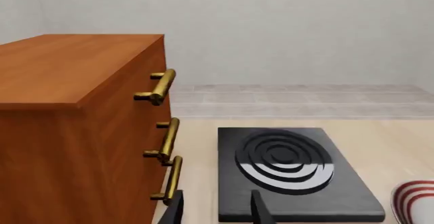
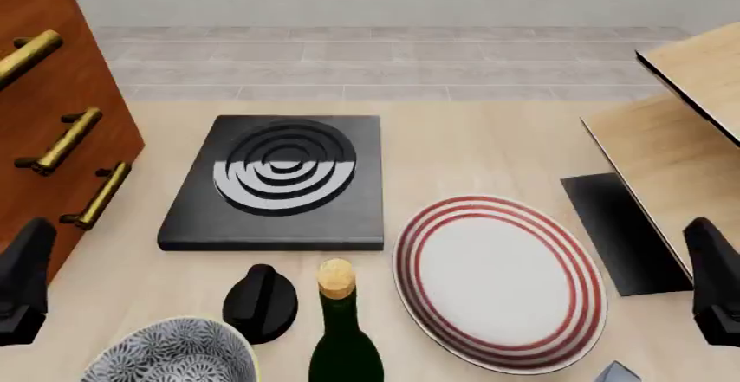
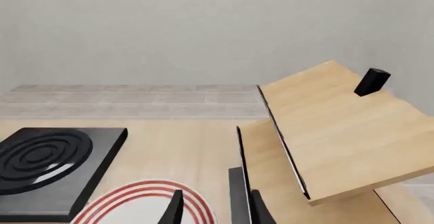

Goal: Put the bowl on the top of the cabinet.

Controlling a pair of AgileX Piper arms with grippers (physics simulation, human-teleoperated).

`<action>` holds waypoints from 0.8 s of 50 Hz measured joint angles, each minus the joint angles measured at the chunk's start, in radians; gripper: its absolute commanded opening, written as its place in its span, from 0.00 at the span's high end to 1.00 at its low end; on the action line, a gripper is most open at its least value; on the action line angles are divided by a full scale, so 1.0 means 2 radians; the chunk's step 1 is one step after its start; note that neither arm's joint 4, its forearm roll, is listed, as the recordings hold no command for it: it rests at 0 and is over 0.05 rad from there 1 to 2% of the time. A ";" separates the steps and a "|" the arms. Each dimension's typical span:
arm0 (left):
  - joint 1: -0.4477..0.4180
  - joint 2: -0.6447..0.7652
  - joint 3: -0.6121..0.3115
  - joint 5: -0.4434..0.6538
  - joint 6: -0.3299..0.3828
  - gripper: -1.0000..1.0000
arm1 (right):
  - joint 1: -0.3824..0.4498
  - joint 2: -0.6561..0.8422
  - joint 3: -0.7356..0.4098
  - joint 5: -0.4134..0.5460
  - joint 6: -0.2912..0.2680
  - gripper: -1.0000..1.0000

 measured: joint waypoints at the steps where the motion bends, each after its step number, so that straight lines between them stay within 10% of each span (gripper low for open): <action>1: 0.000 0.002 0.000 -0.002 0.000 0.00 | 0.000 0.000 0.000 0.000 0.000 0.00; 25: 0.013 0.072 -0.004 -0.044 0.012 0.00 | 0.000 0.002 -0.001 -0.001 0.000 0.00; 40: 0.010 0.079 -0.063 0.062 0.039 0.00 | 0.000 0.002 -0.001 -0.001 0.000 0.00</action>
